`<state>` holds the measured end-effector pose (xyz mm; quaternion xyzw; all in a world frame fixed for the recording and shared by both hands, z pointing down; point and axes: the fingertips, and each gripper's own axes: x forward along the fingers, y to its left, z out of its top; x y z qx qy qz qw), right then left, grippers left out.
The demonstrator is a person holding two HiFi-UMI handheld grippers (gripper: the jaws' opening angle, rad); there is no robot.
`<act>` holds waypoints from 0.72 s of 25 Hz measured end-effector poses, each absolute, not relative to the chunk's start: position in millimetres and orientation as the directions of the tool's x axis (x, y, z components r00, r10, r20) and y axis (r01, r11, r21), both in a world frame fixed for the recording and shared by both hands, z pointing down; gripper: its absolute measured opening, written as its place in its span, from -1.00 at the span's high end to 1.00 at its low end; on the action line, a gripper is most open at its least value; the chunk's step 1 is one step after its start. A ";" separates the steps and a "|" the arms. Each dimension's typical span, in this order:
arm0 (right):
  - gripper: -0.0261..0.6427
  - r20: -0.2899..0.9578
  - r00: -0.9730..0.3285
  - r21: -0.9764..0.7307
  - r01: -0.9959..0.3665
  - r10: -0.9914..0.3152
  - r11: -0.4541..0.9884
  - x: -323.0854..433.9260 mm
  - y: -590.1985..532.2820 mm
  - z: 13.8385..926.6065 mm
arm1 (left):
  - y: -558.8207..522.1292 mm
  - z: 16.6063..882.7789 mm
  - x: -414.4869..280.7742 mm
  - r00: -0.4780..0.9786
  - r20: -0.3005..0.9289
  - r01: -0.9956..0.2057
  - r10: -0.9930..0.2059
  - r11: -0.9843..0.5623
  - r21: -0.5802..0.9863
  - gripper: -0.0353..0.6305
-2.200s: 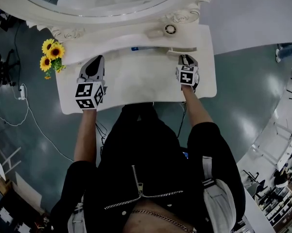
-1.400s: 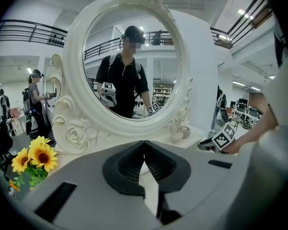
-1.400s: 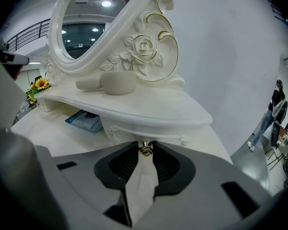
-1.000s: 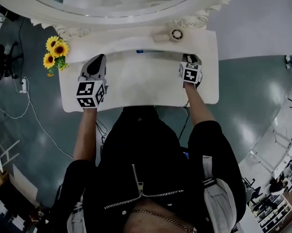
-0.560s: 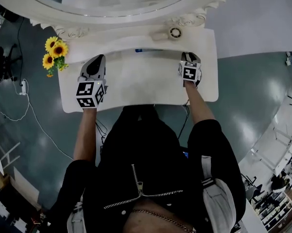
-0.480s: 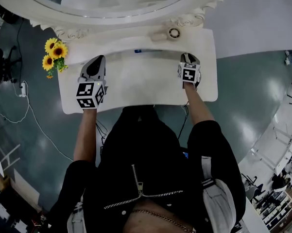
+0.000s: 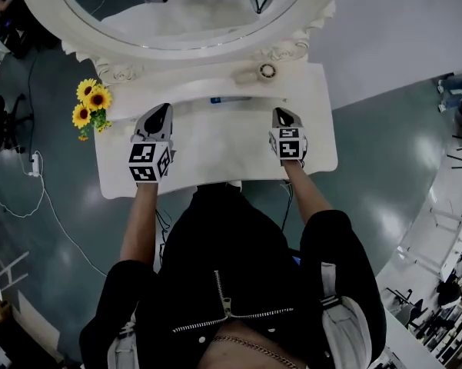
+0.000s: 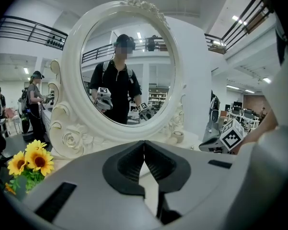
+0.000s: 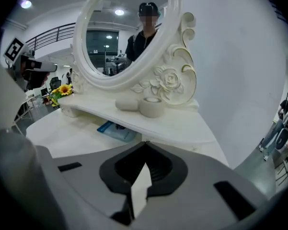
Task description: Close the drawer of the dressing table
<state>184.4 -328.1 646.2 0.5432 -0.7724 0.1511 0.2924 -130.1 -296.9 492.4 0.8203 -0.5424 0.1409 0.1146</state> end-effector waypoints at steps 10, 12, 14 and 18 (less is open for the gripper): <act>0.91 0.402 -0.376 0.058 -0.899 -0.835 0.433 120.5 -331.2 529.7 | -292.0 473.7 -131.2 0.393 0.302 -0.914 -0.869 -0.405 0.024 0.83; 0.91 0.352 -0.401 0.054 -0.893 -0.846 0.446 109.5 -333.7 506.1 | -293.4 468.4 -135.1 0.390 0.290 -0.915 -0.874 -0.402 0.017 0.83; 0.91 0.310 -0.416 0.059 -0.889 -0.855 0.454 102.0 -334.7 485.7 | -295.7 462.2 -138.3 0.384 0.275 -0.918 -0.882 -0.396 0.011 0.83; 0.91 0.252 -0.435 0.057 -0.885 -0.865 0.462 92.1 -327.8 457.3 | -296.9 452.7 -142.3 0.382 0.250 -0.920 -0.890 -0.393 0.006 0.83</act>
